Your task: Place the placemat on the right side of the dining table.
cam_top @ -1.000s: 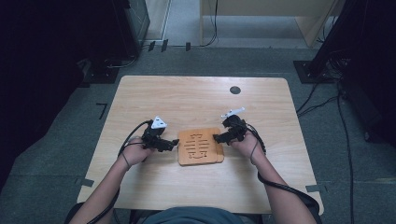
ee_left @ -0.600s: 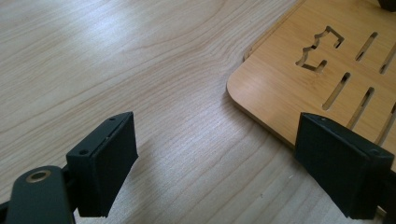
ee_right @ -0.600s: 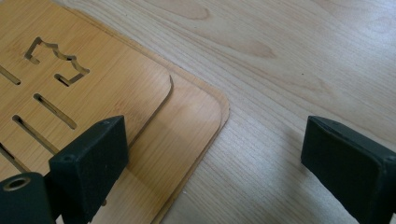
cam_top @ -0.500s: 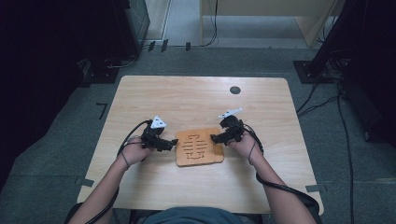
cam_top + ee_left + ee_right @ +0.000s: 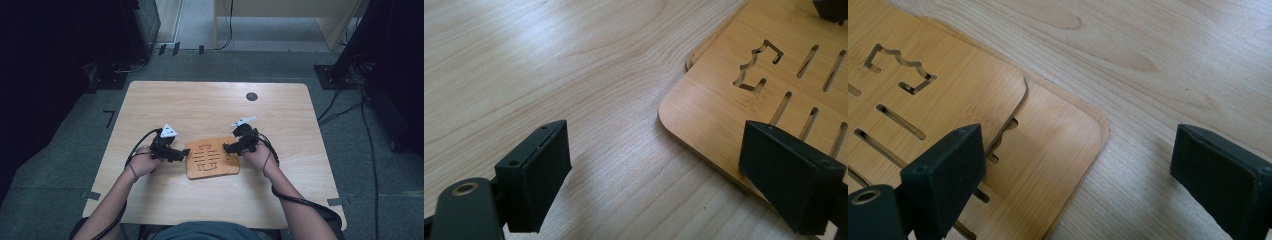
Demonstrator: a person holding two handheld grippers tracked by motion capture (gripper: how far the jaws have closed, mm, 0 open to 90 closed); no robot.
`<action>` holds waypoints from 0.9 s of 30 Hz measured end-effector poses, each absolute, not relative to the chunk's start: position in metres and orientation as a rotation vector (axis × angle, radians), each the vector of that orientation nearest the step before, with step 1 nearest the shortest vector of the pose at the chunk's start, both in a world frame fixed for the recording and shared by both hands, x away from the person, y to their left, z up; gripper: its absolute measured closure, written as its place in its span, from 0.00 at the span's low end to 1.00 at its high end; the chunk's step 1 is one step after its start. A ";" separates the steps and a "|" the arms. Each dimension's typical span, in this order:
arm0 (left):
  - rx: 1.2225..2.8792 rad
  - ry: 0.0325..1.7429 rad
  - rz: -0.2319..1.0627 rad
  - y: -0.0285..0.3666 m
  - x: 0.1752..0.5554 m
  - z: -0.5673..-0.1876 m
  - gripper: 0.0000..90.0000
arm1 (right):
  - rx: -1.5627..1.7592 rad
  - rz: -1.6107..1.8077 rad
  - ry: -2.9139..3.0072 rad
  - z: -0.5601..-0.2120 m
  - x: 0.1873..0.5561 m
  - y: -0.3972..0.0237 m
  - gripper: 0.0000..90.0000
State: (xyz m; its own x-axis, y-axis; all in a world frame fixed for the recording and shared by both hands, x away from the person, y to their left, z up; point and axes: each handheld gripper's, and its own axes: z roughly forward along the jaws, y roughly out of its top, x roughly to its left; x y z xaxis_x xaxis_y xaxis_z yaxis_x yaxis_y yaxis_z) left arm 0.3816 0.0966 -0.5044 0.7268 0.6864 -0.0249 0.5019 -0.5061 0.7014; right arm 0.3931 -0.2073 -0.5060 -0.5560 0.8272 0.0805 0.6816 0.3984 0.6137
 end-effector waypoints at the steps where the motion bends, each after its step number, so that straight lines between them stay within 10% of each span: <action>1: 2.213 0.896 0.329 0.096 0.382 -0.505 0.14 | 1.335 0.893 2.417 -0.506 0.393 -0.207 0.08; 27: 2.232 0.888 0.365 0.097 0.378 -0.503 0.14 | 1.274 0.936 2.438 -0.484 0.386 -0.198 0.08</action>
State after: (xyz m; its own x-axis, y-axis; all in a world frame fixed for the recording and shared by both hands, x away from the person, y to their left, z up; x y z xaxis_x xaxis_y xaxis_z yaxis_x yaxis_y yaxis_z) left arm 0.3778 0.0968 -0.5028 0.7256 0.6881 0.0041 0.4917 -0.5226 0.6965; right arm 0.3860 -0.1981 -0.4836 -0.5931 0.8009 0.0827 0.6503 0.4159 0.6357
